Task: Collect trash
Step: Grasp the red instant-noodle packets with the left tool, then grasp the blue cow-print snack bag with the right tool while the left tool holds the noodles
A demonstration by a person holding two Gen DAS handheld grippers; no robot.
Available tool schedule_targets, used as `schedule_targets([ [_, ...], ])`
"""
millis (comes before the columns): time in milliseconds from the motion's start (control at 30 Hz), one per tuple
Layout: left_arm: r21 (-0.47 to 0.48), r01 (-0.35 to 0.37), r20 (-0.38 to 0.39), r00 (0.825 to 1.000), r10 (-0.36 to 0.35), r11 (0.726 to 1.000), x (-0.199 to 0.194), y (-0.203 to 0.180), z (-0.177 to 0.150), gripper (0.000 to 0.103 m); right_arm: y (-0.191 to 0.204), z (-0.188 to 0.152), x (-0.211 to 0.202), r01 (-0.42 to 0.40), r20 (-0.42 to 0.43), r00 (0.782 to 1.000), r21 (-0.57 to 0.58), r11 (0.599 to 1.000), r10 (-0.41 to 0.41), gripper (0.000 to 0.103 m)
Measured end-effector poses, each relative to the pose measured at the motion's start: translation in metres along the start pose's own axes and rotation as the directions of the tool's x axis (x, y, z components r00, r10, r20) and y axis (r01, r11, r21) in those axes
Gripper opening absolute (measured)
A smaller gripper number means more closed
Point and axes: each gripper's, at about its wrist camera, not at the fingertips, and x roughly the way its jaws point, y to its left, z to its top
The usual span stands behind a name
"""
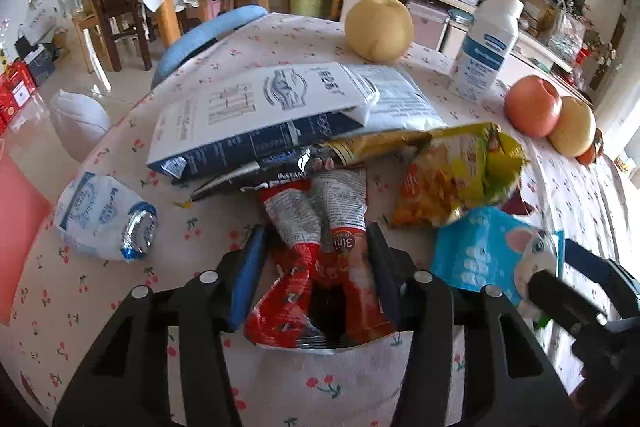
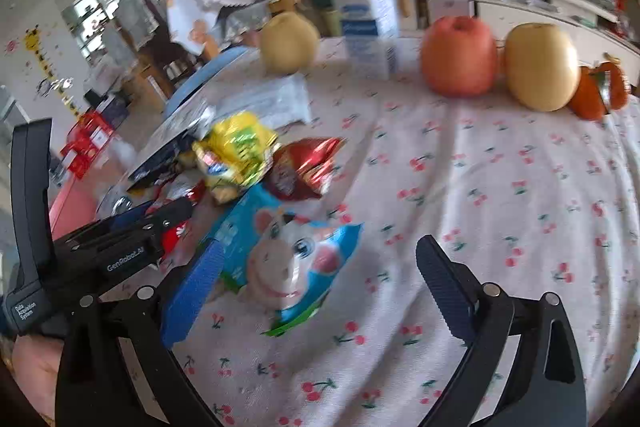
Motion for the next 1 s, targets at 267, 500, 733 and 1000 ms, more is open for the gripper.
schedule_targets([
  [267, 0.034, 0.087, -0.019, 0.996, -0.086, 0.996, -0.015, 0.003, -0.019, 0.050, 0.029, -0.010, -0.013, -0.138, -0.056, 0.990, -0.129, 0.982, 0.131, 0.096],
  [500, 0.043, 0.135, -0.020, 0.991, -0.134, 0.990, -0.033, 0.010, -0.040, 0.049, 0.021, -0.006, -0.018, 0.002, 0.036, 0.999, -0.129, 0.992, 0.003, 0.096],
  [733, 0.024, 0.175, -0.006, 0.985, -0.175, 0.984, -0.042, 0.018, -0.048, 0.049, 0.026, 0.000, -0.007, 0.081, 0.082, 0.994, -0.155, 0.985, -0.069, 0.096],
  [1000, -0.009, 0.248, 0.019, 0.969, -0.248, 0.969, -0.057, 0.030, -0.042, 0.049, 0.039, 0.003, 0.021, 0.056, 0.026, 0.998, -0.261, 0.964, -0.051, 0.096],
])
